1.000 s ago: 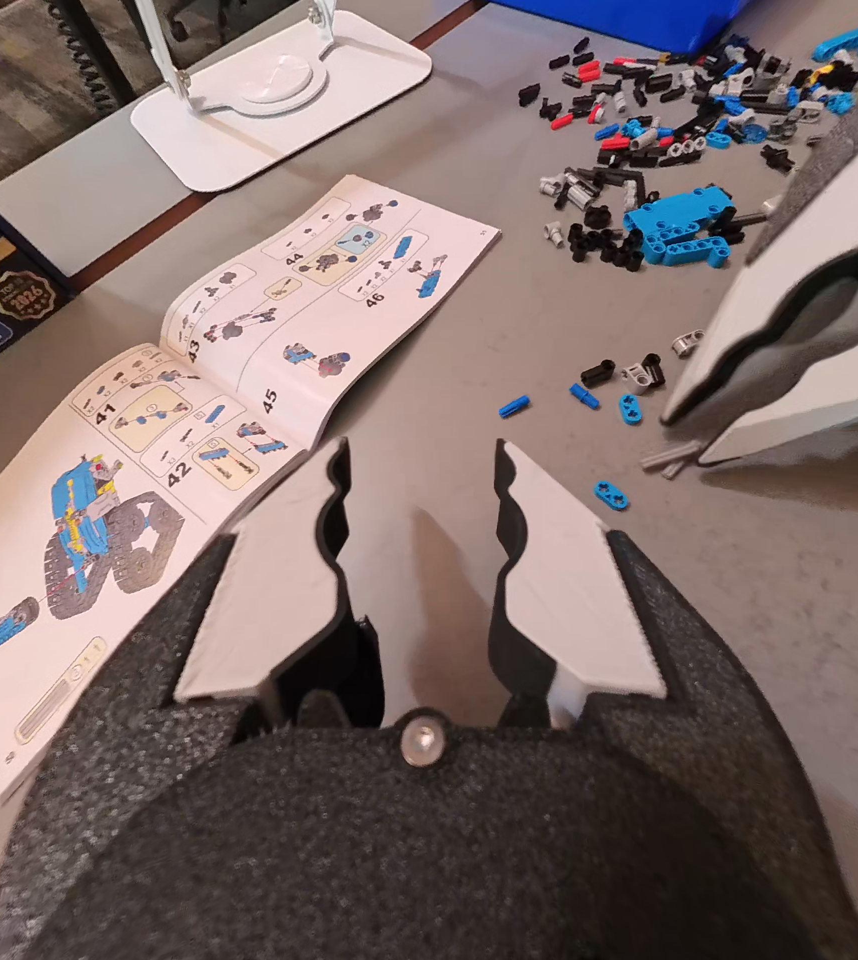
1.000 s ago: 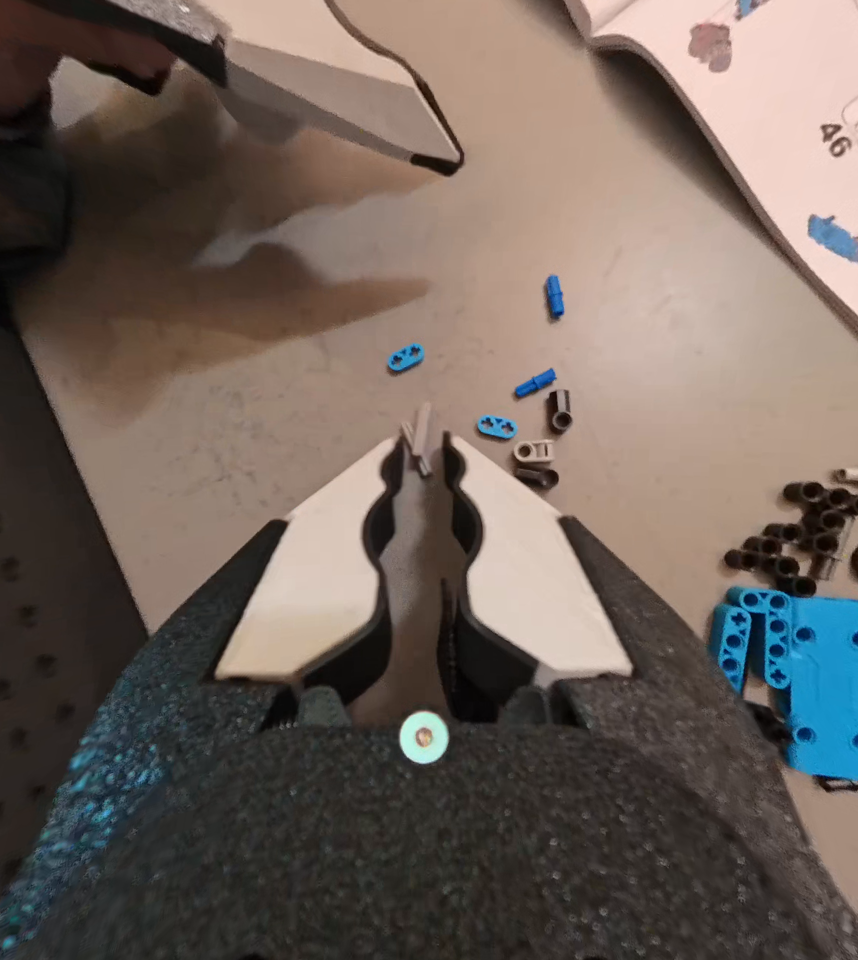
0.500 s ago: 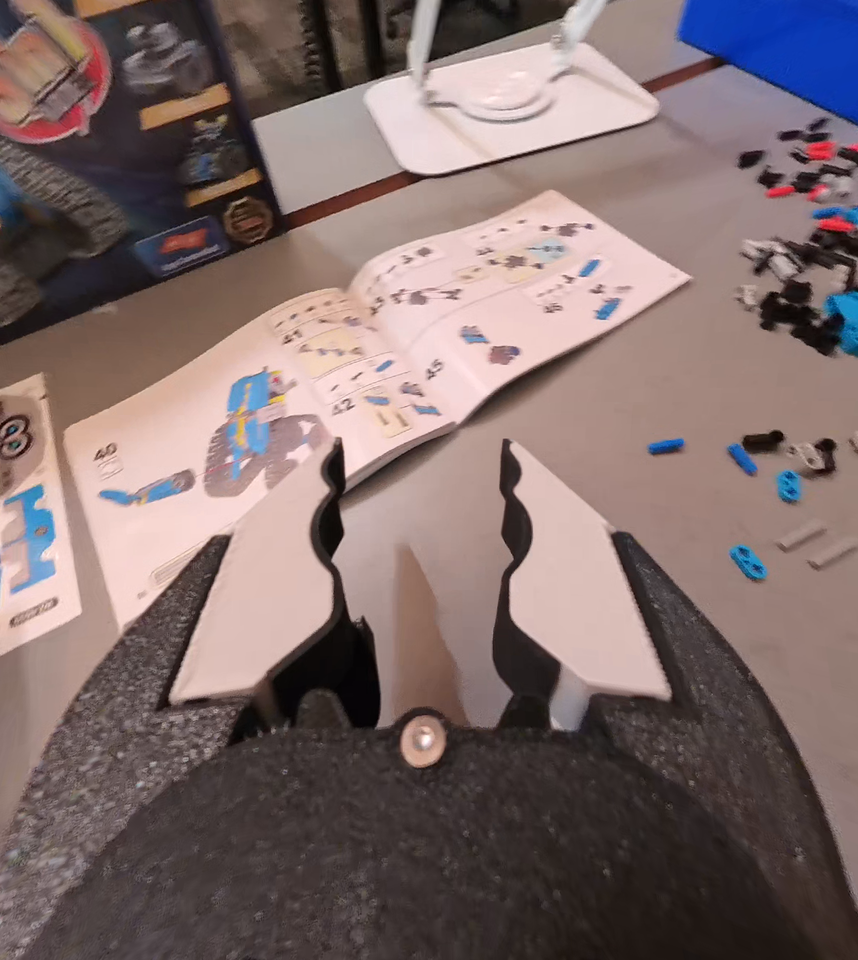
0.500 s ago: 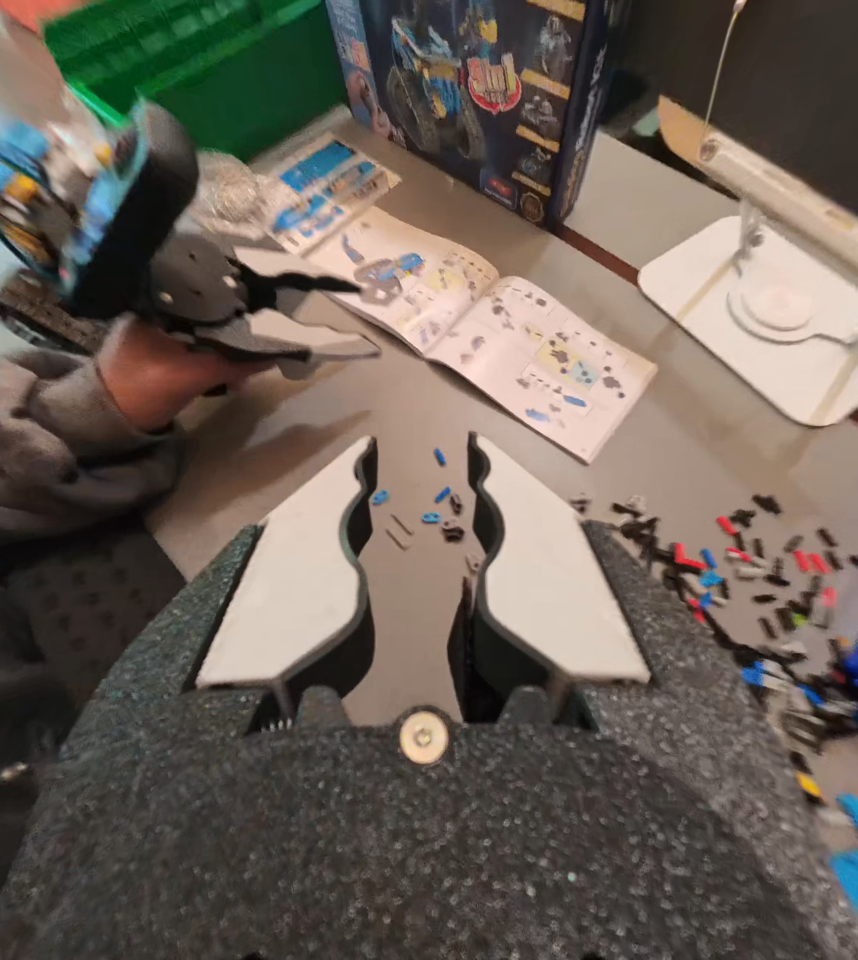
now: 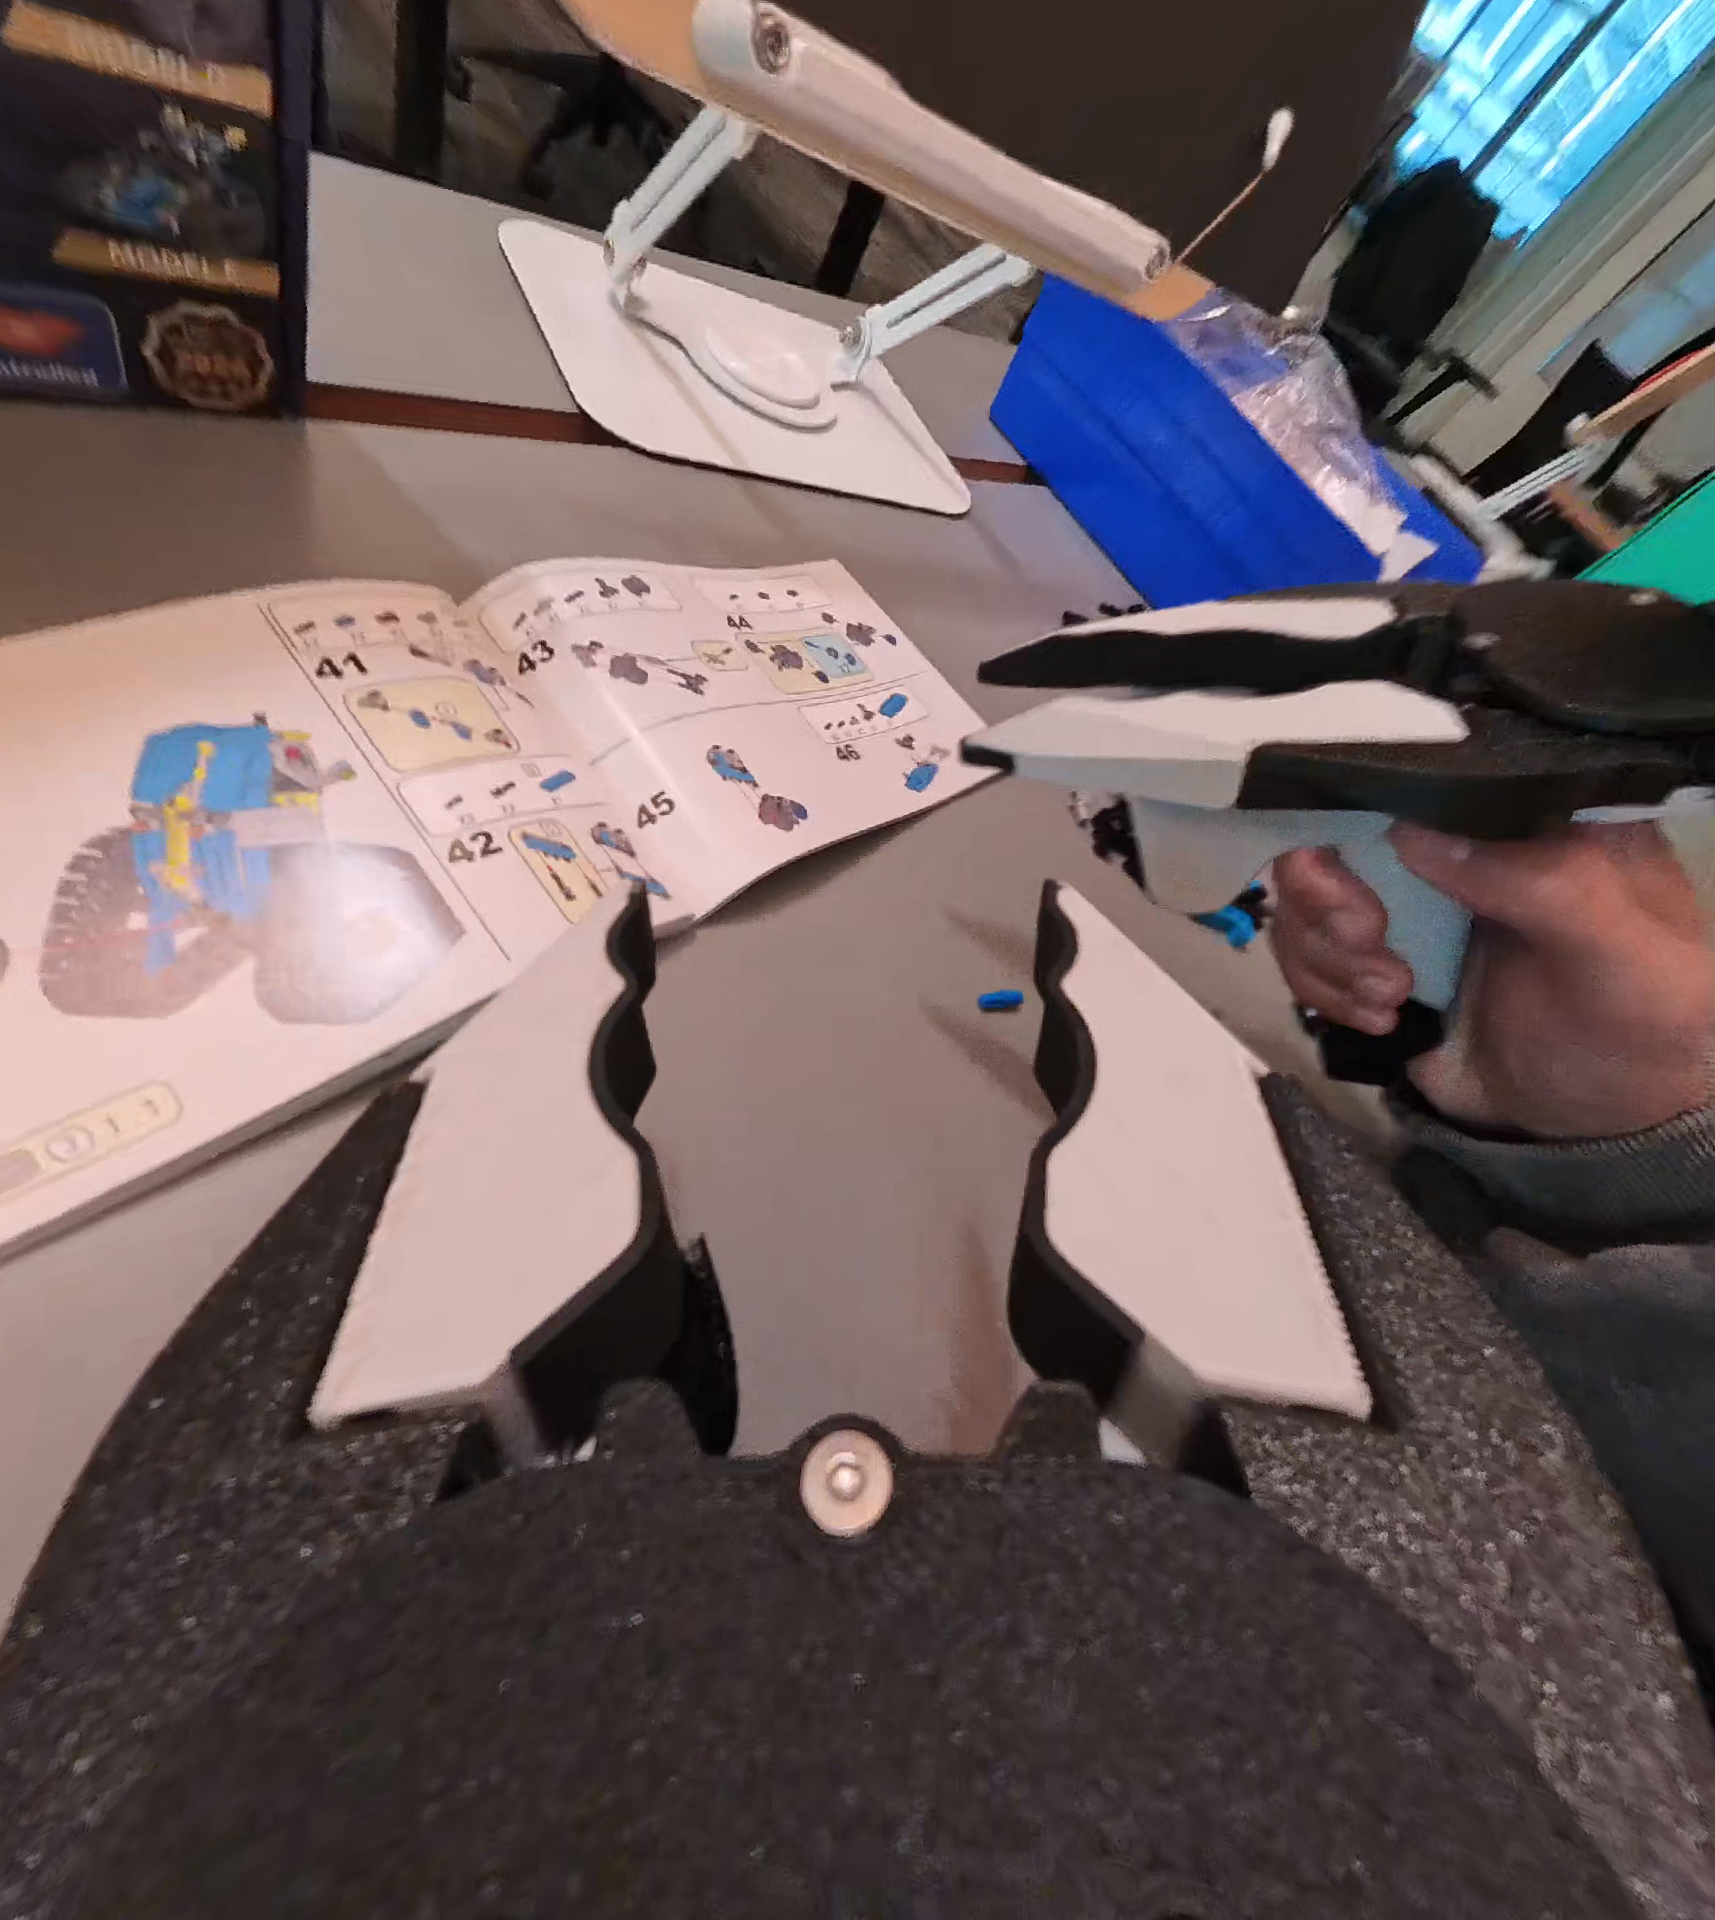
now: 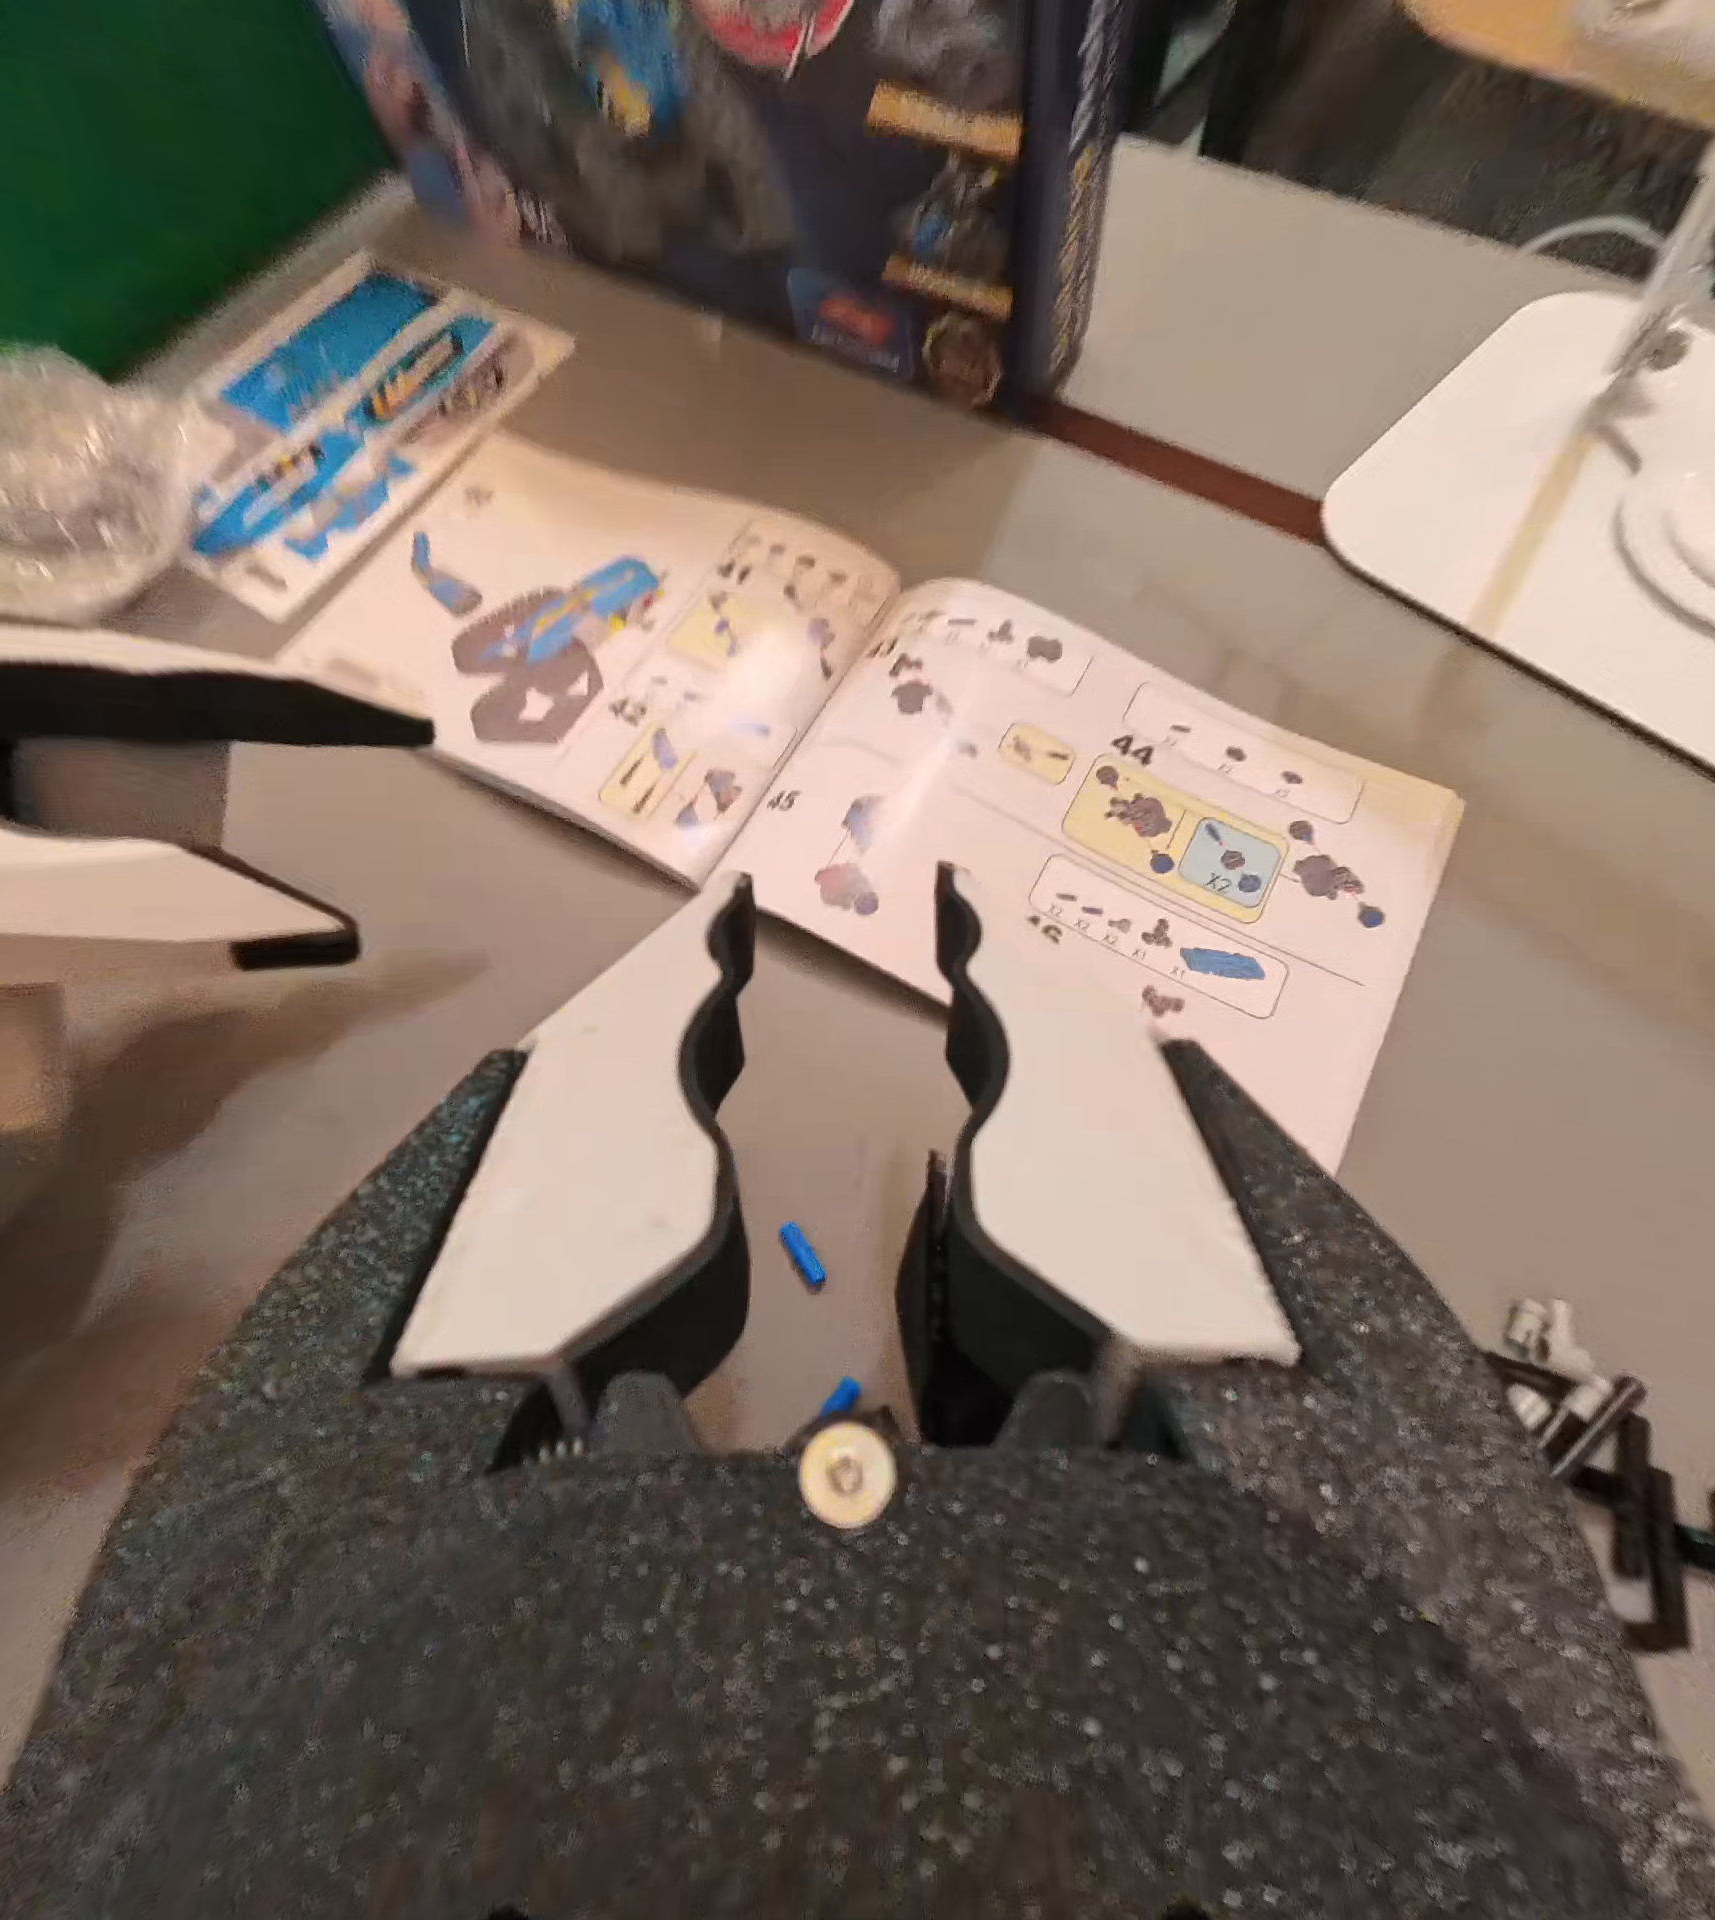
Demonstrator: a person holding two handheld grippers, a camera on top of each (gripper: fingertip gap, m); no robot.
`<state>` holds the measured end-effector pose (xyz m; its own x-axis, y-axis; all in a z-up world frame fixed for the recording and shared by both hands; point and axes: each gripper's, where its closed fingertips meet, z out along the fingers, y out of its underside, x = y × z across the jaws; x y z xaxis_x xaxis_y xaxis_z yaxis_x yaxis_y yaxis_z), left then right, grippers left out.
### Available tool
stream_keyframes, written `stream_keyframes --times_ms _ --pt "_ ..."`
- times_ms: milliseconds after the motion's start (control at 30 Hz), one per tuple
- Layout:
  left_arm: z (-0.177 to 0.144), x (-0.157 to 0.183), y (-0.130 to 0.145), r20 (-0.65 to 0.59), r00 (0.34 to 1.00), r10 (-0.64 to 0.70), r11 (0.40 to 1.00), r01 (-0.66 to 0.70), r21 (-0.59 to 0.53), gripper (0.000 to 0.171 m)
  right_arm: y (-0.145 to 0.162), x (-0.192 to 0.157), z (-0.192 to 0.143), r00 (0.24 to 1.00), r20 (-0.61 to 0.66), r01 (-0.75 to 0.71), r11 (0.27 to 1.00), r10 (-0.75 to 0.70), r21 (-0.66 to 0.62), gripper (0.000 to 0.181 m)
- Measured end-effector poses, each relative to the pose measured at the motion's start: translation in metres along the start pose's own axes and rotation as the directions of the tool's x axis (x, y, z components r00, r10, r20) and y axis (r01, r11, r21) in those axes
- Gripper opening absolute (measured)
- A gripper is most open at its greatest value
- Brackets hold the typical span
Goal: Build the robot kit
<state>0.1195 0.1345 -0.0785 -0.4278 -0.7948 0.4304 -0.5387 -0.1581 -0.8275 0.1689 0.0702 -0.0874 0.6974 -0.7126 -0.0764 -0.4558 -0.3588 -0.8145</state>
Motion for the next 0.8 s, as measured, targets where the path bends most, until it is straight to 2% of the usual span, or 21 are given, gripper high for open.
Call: stream_keyframes --times_ms 67,167,200,267,367,533,667,800 --pt "0.005 0.0 0.002 0.055 0.996 0.072 0.997 -0.071 -0.015 0.074 -0.011 0.01 -0.015 0.999 -0.041 0.015 0.997 -0.012 0.073 0.042" --pt "0.014 0.002 0.012 0.111 0.982 0.155 0.986 -0.147 -0.081 0.068 -0.019 0.049 -0.04 0.974 -0.217 0.105 0.979 -0.066 0.175 0.038" --pt "0.015 0.002 0.016 0.131 0.976 0.175 0.981 -0.162 -0.104 0.066 -0.015 0.054 -0.043 0.975 -0.212 0.102 0.978 -0.063 0.182 0.037" --pt "0.015 -0.005 0.018 0.186 0.96 0.211 0.973 -0.189 -0.13 0.062 -0.01 0.059 -0.041 0.987 -0.158 0.038 0.978 -0.005 0.206 0.032" --pt "0.013 -0.015 0.018 0.223 0.946 0.234 0.967 -0.204 -0.152 0.059 -0.001 0.046 -0.026 0.997 -0.029 -0.069 0.983 0.075 0.169 0.032" --pt "0.008 -0.027 0.015 0.251 0.938 0.237 0.967 -0.203 -0.157 0.06 0.022 0.017 -0.001 0.999 0.033 -0.031 0.999 0.03 0.042 0.033" --pt "0.012 -0.032 0.035 0.251 0.937 0.242 0.95 -0.177 -0.256 0.06 0.038 -0.004 0.007 0.993 0.099 -0.055 0.998 0.058 -0.038 0.033" --pt "0.013 -0.032 0.059 0.211 0.961 0.181 0.929 -0.097 -0.357 0.059 0.042 -0.014 0.006 0.982 0.153 -0.101 0.993 0.11 -0.063 0.034"
